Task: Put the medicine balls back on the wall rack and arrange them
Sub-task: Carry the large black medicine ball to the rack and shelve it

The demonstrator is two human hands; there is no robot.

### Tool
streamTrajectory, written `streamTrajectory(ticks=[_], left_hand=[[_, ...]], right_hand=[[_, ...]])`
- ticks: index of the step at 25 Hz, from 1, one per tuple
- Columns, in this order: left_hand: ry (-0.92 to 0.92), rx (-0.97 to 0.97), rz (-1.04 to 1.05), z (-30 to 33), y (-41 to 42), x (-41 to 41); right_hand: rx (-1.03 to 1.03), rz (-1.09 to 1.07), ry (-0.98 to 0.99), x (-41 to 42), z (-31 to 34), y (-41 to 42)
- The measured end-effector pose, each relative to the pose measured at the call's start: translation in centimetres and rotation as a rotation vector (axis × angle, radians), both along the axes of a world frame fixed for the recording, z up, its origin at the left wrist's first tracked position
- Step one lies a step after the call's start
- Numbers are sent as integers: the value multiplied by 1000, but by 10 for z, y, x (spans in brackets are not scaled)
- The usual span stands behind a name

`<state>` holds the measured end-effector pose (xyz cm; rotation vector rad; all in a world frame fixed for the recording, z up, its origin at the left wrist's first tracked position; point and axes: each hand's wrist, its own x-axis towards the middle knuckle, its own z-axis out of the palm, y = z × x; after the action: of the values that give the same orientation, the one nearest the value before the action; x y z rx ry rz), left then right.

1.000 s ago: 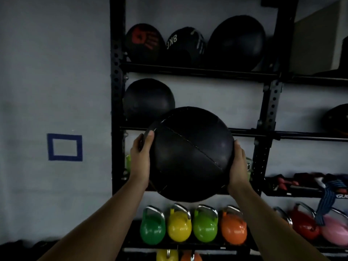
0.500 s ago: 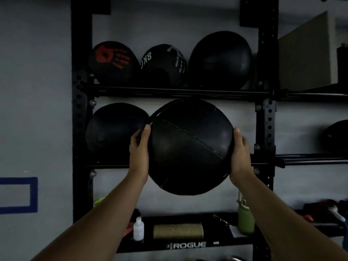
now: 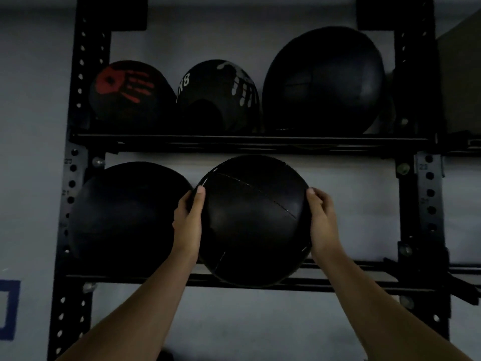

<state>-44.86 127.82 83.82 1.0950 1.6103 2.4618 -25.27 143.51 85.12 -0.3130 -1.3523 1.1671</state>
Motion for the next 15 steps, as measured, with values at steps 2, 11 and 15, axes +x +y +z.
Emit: streamTrajectory(ticks=[2, 11, 15], left_hand=[[125, -60, 58, -3, 19, -7], [393, -253, 210, 3, 78, -32], [306, -356, 149, -2, 92, -54]], right_hand=[[147, 1, -64, -18, -5, 24], [286, -184, -306, -81, 9, 98], [268, -217, -415, -104, 8, 115]])
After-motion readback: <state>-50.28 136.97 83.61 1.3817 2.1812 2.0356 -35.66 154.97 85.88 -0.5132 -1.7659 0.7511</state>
